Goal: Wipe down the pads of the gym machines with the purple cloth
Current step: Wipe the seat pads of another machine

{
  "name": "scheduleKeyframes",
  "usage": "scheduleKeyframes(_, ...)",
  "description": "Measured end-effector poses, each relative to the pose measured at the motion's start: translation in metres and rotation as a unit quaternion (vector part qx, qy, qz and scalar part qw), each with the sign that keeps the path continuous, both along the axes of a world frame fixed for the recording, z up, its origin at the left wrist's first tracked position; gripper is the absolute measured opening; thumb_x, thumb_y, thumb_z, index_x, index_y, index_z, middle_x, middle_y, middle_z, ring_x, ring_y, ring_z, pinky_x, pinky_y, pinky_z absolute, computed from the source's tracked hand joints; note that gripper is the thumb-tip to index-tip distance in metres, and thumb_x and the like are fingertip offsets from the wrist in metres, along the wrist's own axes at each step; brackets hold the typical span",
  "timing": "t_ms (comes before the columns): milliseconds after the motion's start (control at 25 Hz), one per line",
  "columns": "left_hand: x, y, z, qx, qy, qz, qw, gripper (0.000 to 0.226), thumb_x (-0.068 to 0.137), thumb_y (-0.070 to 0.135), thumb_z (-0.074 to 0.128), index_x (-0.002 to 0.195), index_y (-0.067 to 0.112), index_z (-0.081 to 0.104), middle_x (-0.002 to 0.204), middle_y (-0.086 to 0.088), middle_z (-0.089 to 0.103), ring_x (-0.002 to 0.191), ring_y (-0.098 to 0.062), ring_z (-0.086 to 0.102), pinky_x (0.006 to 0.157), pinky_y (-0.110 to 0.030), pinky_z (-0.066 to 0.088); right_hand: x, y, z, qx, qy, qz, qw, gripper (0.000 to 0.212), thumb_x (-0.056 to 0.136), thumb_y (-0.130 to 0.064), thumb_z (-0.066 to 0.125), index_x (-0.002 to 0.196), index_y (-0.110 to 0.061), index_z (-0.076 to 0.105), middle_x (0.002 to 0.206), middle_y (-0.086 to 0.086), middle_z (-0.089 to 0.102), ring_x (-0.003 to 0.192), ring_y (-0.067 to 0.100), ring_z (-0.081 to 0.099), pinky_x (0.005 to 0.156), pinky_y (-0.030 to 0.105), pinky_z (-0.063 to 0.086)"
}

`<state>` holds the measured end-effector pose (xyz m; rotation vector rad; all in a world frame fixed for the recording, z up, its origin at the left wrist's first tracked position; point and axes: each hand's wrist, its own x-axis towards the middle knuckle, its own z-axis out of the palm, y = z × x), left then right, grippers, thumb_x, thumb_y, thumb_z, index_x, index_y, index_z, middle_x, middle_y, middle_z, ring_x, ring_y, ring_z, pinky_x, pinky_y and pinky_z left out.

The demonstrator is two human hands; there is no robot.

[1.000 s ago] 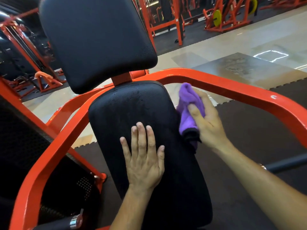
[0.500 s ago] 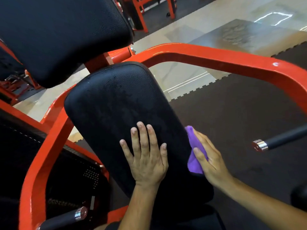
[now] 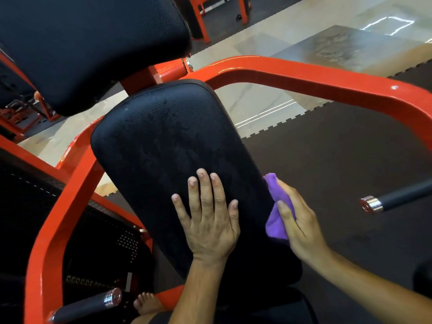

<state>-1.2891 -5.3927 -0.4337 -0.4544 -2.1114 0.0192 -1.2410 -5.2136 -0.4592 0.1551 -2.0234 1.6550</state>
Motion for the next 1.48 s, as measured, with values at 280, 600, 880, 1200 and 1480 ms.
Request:
scheduleKeyframes(280,0.002,-0.001,-0.005,0.000,0.001,-0.007,1.000,0.066,0.110,0.042,0.021,0.165,0.009,0.009,0.174,-0.008,-0.001,0.160,-0.025,0.001,0.127,-0.055,0.006,-0.020,-0.004,0.043,-0.054,-0.014,0.000,0.998,0.039,0.107,-0.008,0.047,0.143,-0.021,0.052,0.140,-0.017,0.057,0.131,0.000,0.052,0.105,0.014,0.038)
scheduleKeyframes(600,0.010,0.007,-0.031,0.019,-0.001,0.008,1.000,0.068,0.109,0.042,0.024,0.164,0.005,0.008,0.173,-0.011,-0.004,0.160,-0.026,-0.003,0.128,-0.055,0.001,-0.002,-0.001,-0.007,-0.036,-0.034,-0.008,0.999,0.044,0.103,-0.015,0.046,0.145,-0.030,0.045,0.147,-0.025,0.050,0.137,0.002,0.047,0.110,0.013,0.033)
scheduleKeyframes(880,0.022,0.010,-0.063,0.014,-0.017,0.001,1.000,0.068,0.110,0.043,0.021,0.164,0.005,0.006,0.173,-0.012,-0.005,0.160,-0.026,-0.005,0.128,-0.054,0.000,0.040,0.012,-0.110,-0.094,-0.261,-0.001,0.961,0.039,0.109,-0.026,0.042,0.133,-0.054,0.054,0.135,-0.022,0.061,0.130,0.007,0.055,0.113,0.036,0.043)
scheduleKeyframes(1200,0.022,0.010,-0.062,0.002,-0.022,0.000,1.000,0.068,0.110,0.044,0.024,0.164,0.006,0.009,0.173,-0.012,-0.002,0.160,-0.026,0.000,0.128,-0.052,0.003,0.032,0.003,-0.073,-0.052,-0.172,-0.037,0.983,0.038,0.110,-0.019,0.042,0.145,-0.030,0.049,0.142,-0.024,0.054,0.134,-0.001,0.049,0.106,0.012,0.036)
scheduleKeyframes(1480,0.029,-0.022,-0.031,-0.031,-0.021,-0.074,0.997,0.075,0.103,0.050,0.053,0.163,0.013,0.027,0.173,-0.005,0.014,0.158,-0.020,0.016,0.127,-0.046,0.015,0.037,0.009,-0.075,-0.011,-0.258,-0.059,0.964,0.032,0.108,-0.023,0.045,0.133,-0.039,0.056,0.129,-0.019,0.065,0.123,0.002,0.058,0.101,0.026,0.044)
